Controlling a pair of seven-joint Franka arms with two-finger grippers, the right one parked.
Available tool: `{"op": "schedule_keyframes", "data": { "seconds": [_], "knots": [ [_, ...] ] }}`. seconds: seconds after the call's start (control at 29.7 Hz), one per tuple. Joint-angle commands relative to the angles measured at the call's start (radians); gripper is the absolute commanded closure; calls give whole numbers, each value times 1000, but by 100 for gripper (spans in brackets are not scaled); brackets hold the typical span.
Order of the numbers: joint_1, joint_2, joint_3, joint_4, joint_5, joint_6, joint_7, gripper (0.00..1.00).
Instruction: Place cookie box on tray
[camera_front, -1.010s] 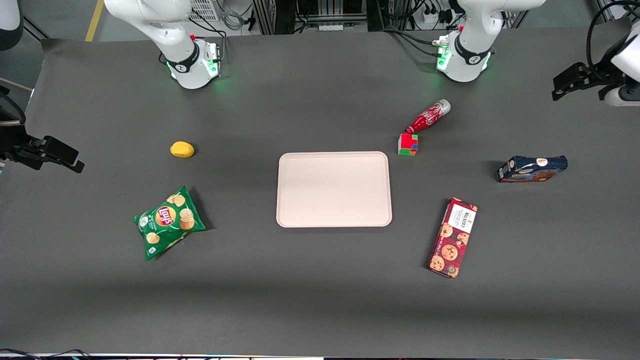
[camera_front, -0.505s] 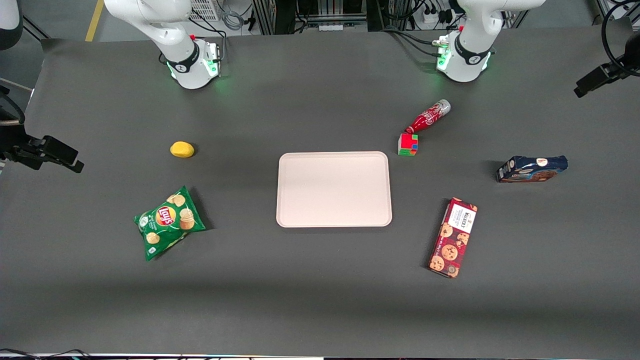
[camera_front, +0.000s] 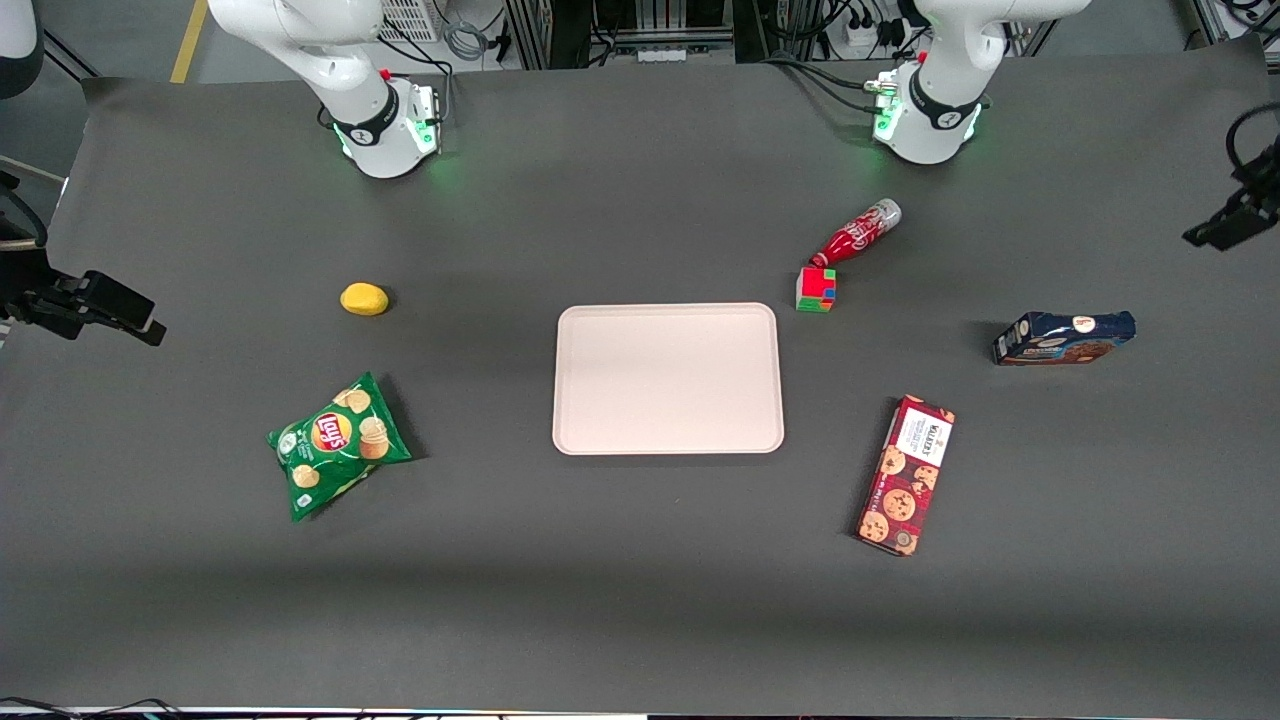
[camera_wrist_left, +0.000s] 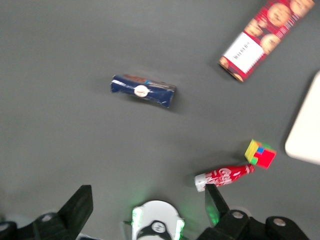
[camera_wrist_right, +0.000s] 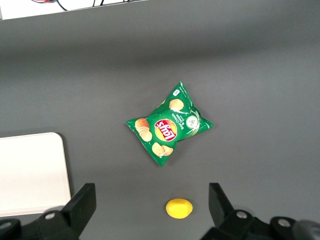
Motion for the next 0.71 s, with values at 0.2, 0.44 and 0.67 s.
{"op": "schedule_keyframes", "data": {
  "seconds": [0.2,0.44,0.67],
  "knots": [
    [11,-33,81,-262,13,250,-114,0],
    [26,-41,81,-413,15,402,-161,0],
    [26,-31,81,-600,15,703,-243,0]
  ]
}}
